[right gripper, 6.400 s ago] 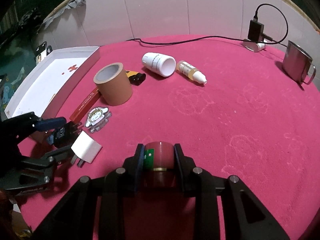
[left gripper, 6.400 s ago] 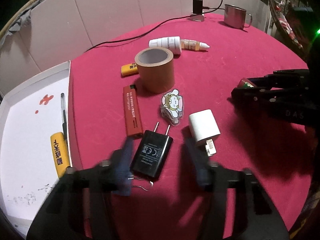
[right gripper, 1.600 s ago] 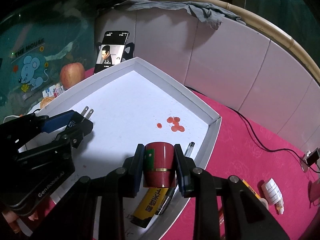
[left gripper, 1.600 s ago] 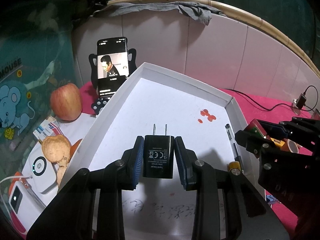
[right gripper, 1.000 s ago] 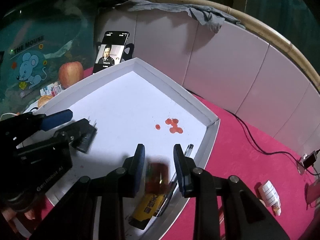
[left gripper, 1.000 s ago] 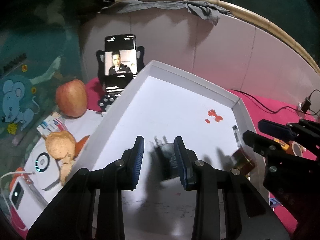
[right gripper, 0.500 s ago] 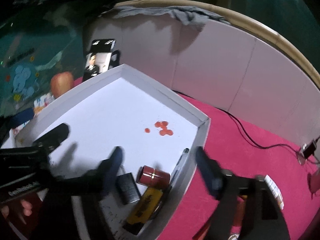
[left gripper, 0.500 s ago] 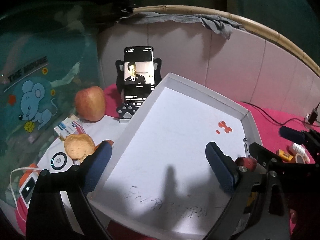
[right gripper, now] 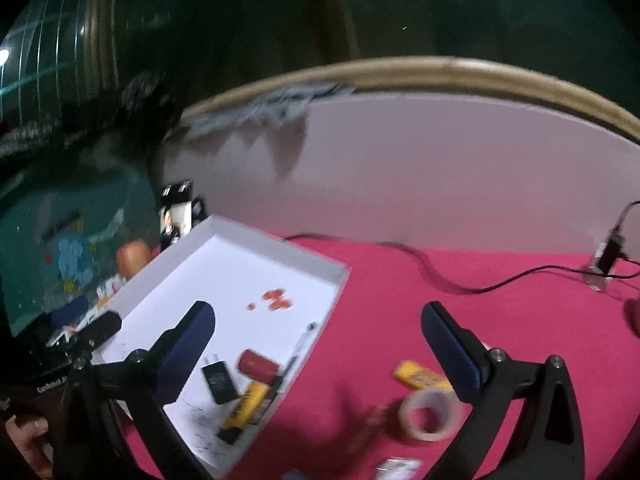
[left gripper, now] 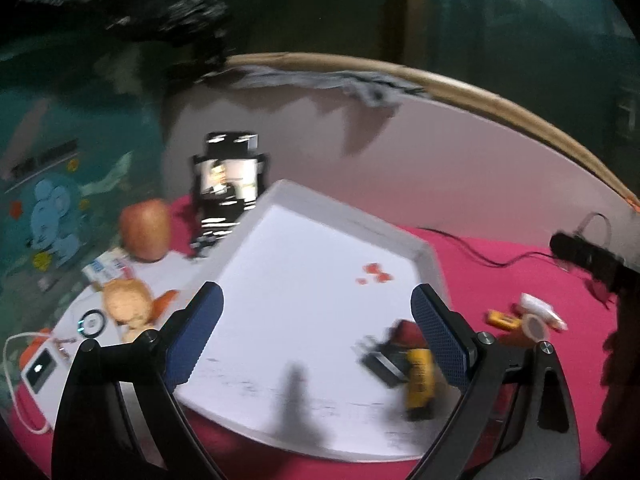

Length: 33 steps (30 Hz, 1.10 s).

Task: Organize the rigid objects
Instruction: 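Grasp the blue binder clip with the left tool while the right tool grasps the white cube charger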

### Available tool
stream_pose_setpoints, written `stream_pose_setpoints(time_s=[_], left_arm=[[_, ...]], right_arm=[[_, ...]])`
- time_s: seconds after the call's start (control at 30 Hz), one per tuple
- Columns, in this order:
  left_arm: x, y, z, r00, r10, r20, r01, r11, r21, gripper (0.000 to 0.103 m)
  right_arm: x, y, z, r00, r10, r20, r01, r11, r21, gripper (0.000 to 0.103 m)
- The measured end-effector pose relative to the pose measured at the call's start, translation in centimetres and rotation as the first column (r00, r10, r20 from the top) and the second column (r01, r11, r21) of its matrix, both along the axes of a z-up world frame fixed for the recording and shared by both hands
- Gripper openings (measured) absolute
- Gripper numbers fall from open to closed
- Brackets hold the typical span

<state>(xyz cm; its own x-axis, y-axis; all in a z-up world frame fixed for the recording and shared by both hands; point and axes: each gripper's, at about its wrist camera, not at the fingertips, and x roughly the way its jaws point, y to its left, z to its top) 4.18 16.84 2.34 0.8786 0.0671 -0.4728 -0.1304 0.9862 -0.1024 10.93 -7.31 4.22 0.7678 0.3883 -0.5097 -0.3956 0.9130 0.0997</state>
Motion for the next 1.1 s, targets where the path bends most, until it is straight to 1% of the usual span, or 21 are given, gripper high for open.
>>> stream_pose_setpoints(time_s=[0.13, 0.17, 0.23, 0.3, 0.37, 0.43, 0.47, 0.53, 0.6, 0.63, 0.67, 0.7, 0.73, 0.77, 0.83, 0.87, 0.9, 0.93, 0.97, 1.07, 1.1], left_arm=[[-0.5, -3.6, 0.3, 0.993, -0.114, 0.008, 0.114, 0.993, 0.020, 0.096], [-0.5, -4.5, 0.2, 0.989, -0.146, 0.003, 0.146, 0.989, 0.019, 0.096], [-0.6, -6.0, -0.1, 0.980, -0.197, -0.009, 0.197, 0.980, 0.014, 0.096], [-0.7, -7.4, -0.7, 0.971, -0.239, -0.027, 0.240, 0.971, 0.015, 0.096], [-0.7, -8.6, -1.4, 0.958, -0.279, -0.057, 0.281, 0.960, 0.014, 0.096], [-0.8, -9.3, -2.2, 0.947, -0.310, -0.086, 0.312, 0.950, 0.019, 0.096], [-0.9, -9.8, -2.7, 0.938, -0.326, -0.114, 0.332, 0.943, 0.037, 0.096], [-1.1, -10.6, -3.3, 0.927, -0.346, -0.143, 0.359, 0.930, 0.075, 0.096], [-1.8, -11.5, -3.7, 0.916, -0.370, -0.154, 0.389, 0.913, 0.123, 0.096], [-2.2, -12.0, -3.9, 0.908, -0.388, -0.155, 0.410, 0.901, 0.145, 0.096], [-2.5, -12.5, -4.1, 0.901, -0.402, -0.160, 0.426, 0.890, 0.163, 0.096], [-2.7, -12.7, -4.3, 0.895, -0.414, -0.167, 0.440, 0.880, 0.177, 0.096], [-2.8, -13.0, -4.5, 0.888, -0.426, -0.174, 0.454, 0.871, 0.187, 0.096], [-2.9, -13.5, -4.9, 0.876, -0.445, -0.187, 0.478, 0.856, 0.199, 0.095], [-2.8, -14.0, -5.4, 0.853, -0.478, -0.208, 0.516, 0.831, 0.207, 0.095], [-2.7, -14.4, -5.7, 0.842, -0.492, -0.220, 0.534, 0.820, 0.209, 0.093], [-2.7, -14.6, -5.8, 0.833, -0.503, -0.229, 0.547, 0.811, 0.208, 0.086], [-2.6, -14.9, -6.1, 0.821, -0.518, -0.242, 0.565, 0.800, 0.203, 0.081], [-2.4, -15.4, -6.4, 0.805, -0.533, -0.260, 0.584, 0.788, 0.195, 0.074], [-1.9, -16.4, -7.0, 0.785, -0.548, -0.289, 0.608, 0.771, 0.191, 0.073], [-1.4, -16.8, -7.2, 0.776, -0.552, -0.306, 0.616, 0.766, 0.181, 0.070]], right_arm=[[-1.3, -4.7, 1.2, 0.998, -0.050, 0.041, 0.049, 0.998, 0.028, 0.103], [-1.5, -5.7, 1.1, 0.998, -0.058, 0.039, 0.057, 0.998, 0.036, 0.103], [-2.0, -7.6, 0.4, 0.998, -0.062, 0.007, 0.062, 0.997, 0.043, 0.103], [-2.5, -8.4, -1.3, 0.998, -0.039, -0.056, 0.039, 0.999, -0.008, 0.103], [-3.3, -8.4, -3.9, 0.992, -0.029, -0.119, 0.019, 0.996, -0.089, 0.103], [-4.3, -8.3, -6.1, 0.988, -0.030, -0.153, 0.009, 0.990, -0.140, 0.103], [-4.7, -8.1, -7.2, 0.985, -0.028, -0.169, 0.000, 0.987, -0.159, 0.103], [-4.9, -7.3, -8.8, 0.978, -0.013, -0.209, -0.026, 0.984, -0.178, 0.102], [-5.0, -6.4, -9.8, 0.968, 0.014, -0.249, -0.060, 0.982, -0.179, 0.091], [-4.9, -5.7, -10.3, 0.963, 0.026, -0.267, -0.078, 0.979, -0.186, 0.088], [-4.8, -5.4, -10.5, 0.960, 0.031, -0.278, -0.089, 0.976, -0.200, 0.080], [-4.4, -4.7, -11.2, 0.956, 0.022, -0.292, -0.094, 0.967, -0.235, 0.070], [-4.1, -4.2, -11.8, 0.951, 0.016, -0.310, -0.100, 0.961, -0.257, 0.066], [-3.8, -4.0, -12.4, 0.944, 0.015, -0.330, -0.107, 0.959, -0.262, 0.059], [-4.0, -3.6, -12.6, 0.953, 0.011, -0.304, -0.105, 0.950, -0.294, 0.053], [-4.2, -3.7, -12.5, 0.954, 0.018, -0.300, -0.111, 0.949, -0.295, 0.042], [-4.3, -4.0, -12.3, 0.954, 0.020, -0.300, -0.111, 0.951, -0.290, 0.036], [-4.3, -4.6, -12.1, 0.954, 0.008, -0.300, -0.099, 0.952, -0.289, 0.036], [-4.3, -5.2, -12.1, 0.953, 0.002, -0.304, -0.090, 0.958, -0.274, 0.036], [-4.6, -7.8, -12.0, 0.951, -0.025, -0.307, -0.048, 0.972, -0.228, 0.036], [-4.8, -8.6, -11.9, 0.952, -0.028, -0.304, -0.039, 0.977, -0.212, 0.036]])
